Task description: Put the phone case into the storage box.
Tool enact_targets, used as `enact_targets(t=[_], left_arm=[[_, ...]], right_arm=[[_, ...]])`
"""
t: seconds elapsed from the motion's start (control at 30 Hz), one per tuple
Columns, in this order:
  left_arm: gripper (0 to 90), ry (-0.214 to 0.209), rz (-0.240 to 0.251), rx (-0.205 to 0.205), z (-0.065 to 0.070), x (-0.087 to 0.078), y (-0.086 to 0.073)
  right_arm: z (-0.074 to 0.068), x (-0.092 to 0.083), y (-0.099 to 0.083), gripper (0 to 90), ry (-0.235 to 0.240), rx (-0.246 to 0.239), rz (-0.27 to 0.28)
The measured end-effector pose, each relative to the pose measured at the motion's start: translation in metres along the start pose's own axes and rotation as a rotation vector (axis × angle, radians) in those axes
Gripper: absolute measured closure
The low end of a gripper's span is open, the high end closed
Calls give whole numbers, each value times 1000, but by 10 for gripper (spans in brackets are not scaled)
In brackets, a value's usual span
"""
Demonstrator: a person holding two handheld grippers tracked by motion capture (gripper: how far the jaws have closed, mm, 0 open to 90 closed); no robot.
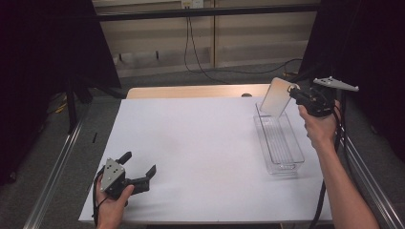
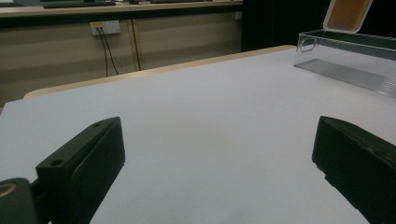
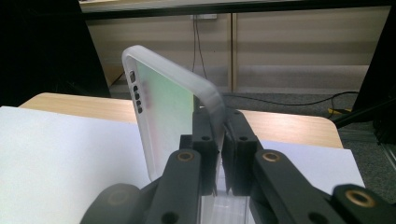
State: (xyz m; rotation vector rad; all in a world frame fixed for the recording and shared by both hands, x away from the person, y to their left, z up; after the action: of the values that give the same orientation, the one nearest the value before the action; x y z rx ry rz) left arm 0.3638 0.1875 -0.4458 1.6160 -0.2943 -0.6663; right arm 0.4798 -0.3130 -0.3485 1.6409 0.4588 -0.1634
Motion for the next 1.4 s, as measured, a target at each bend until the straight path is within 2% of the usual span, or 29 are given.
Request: enact_targets(t=[0.27, 0.6, 0.83, 1.0, 1.13, 1.4], left_arm=[[26, 9, 1, -6, -3, -2, 0], [26, -6, -4, -2, 1, 3, 0], [26, 1, -7, -5, -1, 2, -1], [25, -3, -14, -8, 0, 2, -2], [25, -10, -18, -3, 1, 3, -2], [24, -9, -24, -2, 0, 2, -3]], right_arm=[[1, 4, -4, 848, 5, -23, -11], [3, 10, -10, 848, -20, -60, -23], [4, 14, -10, 848, -22, -75, -22], [5, 18, -12, 848, -29, -77, -26], [4, 23, -13, 848, -36, -98, -18], [4, 33, -18, 848, -45, -120, -35]])
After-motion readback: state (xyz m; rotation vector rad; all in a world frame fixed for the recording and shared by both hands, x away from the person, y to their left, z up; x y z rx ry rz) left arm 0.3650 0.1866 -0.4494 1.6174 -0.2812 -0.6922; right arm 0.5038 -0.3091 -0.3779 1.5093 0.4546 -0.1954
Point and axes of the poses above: each handheld gripper's, and its own axes: x roughly forward along the jaws, y roughly out of its top, z roughly to its right, the point moved 8 cm from there along x, roughly forward along the jaws, and after that the axes turned 1 degree about x, right-handed, at the moved point
